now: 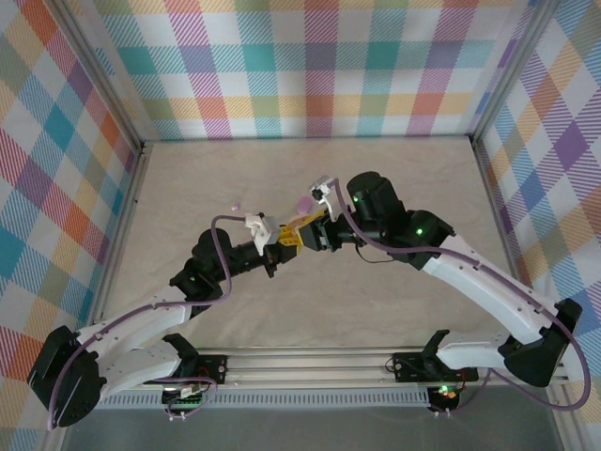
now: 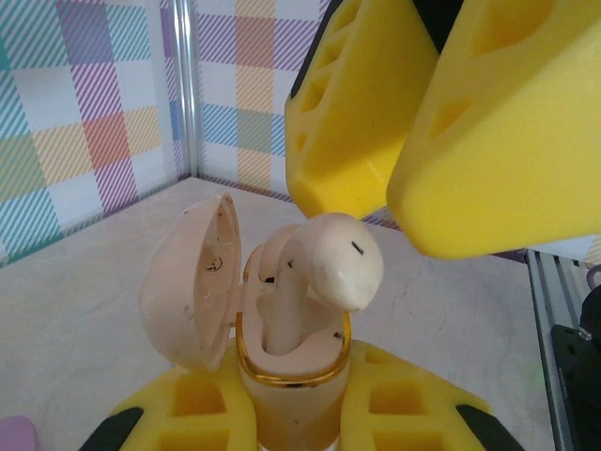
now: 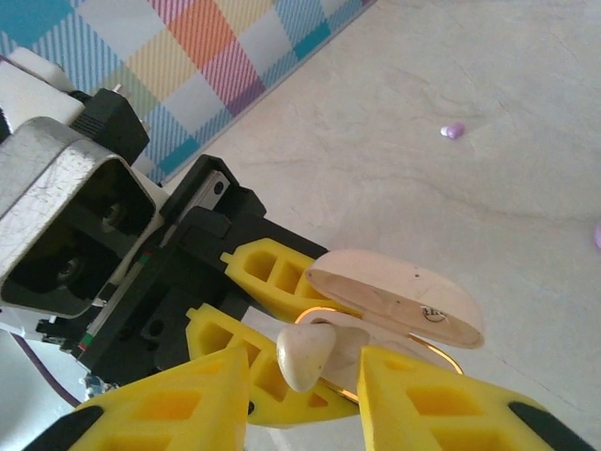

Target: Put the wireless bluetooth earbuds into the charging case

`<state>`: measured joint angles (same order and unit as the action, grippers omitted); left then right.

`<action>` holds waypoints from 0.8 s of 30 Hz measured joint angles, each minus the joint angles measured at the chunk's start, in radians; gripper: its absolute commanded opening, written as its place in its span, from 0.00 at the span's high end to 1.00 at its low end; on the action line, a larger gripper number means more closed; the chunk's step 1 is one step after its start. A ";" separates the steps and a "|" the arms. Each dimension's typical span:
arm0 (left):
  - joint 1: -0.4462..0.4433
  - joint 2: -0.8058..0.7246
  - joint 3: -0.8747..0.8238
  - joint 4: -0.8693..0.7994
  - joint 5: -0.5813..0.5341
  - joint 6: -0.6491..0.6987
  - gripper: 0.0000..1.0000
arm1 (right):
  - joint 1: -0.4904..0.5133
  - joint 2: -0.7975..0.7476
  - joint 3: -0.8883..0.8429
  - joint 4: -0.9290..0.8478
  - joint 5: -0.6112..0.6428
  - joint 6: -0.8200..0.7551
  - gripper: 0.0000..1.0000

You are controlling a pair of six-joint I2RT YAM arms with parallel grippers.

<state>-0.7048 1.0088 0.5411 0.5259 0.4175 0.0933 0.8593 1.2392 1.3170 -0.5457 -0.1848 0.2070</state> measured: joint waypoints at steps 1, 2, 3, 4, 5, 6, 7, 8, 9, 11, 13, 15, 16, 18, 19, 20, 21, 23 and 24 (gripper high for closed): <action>0.000 0.000 0.000 0.000 0.000 0.000 1.00 | 0.002 0.004 0.003 -0.003 0.004 -0.006 0.68; 0.000 0.001 0.000 0.000 0.000 0.000 1.00 | 0.004 0.008 0.006 -0.006 0.010 -0.010 0.70; 0.000 0.002 0.000 -0.001 0.000 0.000 1.00 | 0.006 0.014 0.011 -0.011 0.014 -0.013 0.71; 0.000 0.002 0.000 -0.002 0.000 0.000 1.00 | 0.009 0.019 0.014 -0.017 0.017 -0.015 0.71; 0.000 0.002 0.000 -0.002 0.000 0.000 1.00 | 0.012 0.024 0.018 -0.021 0.019 -0.018 0.71; 0.000 0.003 0.000 -0.002 0.000 0.000 1.00 | 0.015 0.030 0.021 -0.024 0.021 -0.021 0.72; 0.000 0.003 0.000 -0.002 0.000 0.000 1.00 | 0.018 0.035 0.024 -0.028 0.021 -0.025 0.73; 0.000 0.003 0.000 -0.002 0.000 0.000 1.00 | 0.020 0.040 0.028 -0.033 0.021 -0.030 0.74; 0.000 0.004 0.000 -0.002 0.000 0.000 1.00 | 0.022 0.046 0.032 -0.037 0.021 -0.033 0.76; 0.000 0.004 0.000 -0.003 0.000 0.000 1.00 | 0.026 0.053 0.038 -0.043 0.024 -0.040 0.79; 0.000 0.004 0.000 -0.004 0.000 0.000 1.00 | 0.026 0.058 0.048 -0.053 0.026 -0.047 0.82; 0.000 0.004 0.000 -0.004 0.000 0.000 1.00 | 0.026 0.058 0.053 -0.062 0.027 -0.057 0.83; 0.000 0.004 0.000 -0.004 0.000 0.000 1.00 | 0.026 0.058 0.056 -0.066 0.027 -0.064 0.84; 0.000 0.004 0.000 -0.004 0.002 0.000 1.00 | 0.026 0.064 0.067 -0.080 0.024 -0.083 0.85; 0.000 0.004 0.000 -0.004 0.006 0.000 1.00 | 0.026 0.071 0.078 -0.093 0.020 -0.097 0.86; 0.000 0.004 0.000 -0.004 0.010 -0.001 1.00 | 0.026 0.080 0.090 -0.107 0.016 -0.113 0.86; 0.000 0.004 0.000 -0.005 0.012 -0.001 1.00 | 0.026 0.091 0.105 -0.123 0.012 -0.128 0.87; 0.000 0.004 0.000 -0.009 0.017 -0.003 1.00 | 0.026 0.110 0.131 -0.153 0.004 -0.163 0.88; 0.000 0.004 0.000 -0.013 0.020 -0.004 1.00 | 0.026 0.119 0.143 -0.169 0.001 -0.182 0.88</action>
<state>-0.7048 1.0126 0.5411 0.5133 0.4374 0.0895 0.8848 1.3579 1.4597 -0.7151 -0.1837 0.0246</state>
